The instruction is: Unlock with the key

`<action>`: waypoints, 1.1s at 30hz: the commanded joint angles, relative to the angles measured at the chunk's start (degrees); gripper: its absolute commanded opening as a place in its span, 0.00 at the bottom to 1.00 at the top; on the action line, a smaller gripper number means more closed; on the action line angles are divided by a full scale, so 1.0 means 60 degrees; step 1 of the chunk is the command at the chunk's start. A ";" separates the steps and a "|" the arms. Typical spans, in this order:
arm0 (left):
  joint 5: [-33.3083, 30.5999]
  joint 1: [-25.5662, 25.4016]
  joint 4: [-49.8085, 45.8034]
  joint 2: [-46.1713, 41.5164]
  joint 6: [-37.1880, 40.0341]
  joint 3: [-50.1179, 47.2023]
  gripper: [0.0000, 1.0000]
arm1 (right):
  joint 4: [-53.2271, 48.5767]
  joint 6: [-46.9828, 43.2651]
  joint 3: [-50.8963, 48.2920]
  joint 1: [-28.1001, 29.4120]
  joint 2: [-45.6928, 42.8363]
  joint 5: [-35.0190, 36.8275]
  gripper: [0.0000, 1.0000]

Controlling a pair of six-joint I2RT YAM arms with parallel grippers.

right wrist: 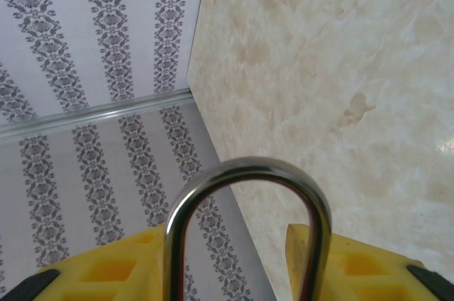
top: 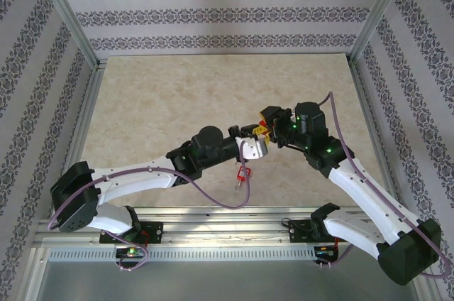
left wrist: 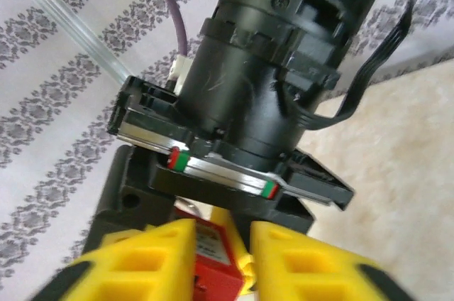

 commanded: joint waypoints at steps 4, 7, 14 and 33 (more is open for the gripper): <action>0.0174 0.0165 0.0544 -0.0848 -0.3771 -0.0666 0.44 | 0.0263 -0.0236 0.0475 0.0012 -0.0502 -0.0622 0.00; 0.0415 0.0196 0.0689 -0.1284 -0.4827 -0.0906 0.47 | 0.0187 -0.0313 0.0486 -0.0003 -0.0529 -0.0608 0.00; 0.0427 0.1134 0.0277 -0.2197 -0.8301 -0.1503 0.53 | -0.0053 -0.0600 0.0620 -0.0062 -0.0534 -0.0559 0.00; 0.2415 0.1178 0.0046 -0.0858 -1.1892 -0.0256 0.49 | -0.0294 -0.0909 0.0550 -0.0091 -0.0493 -0.0382 0.00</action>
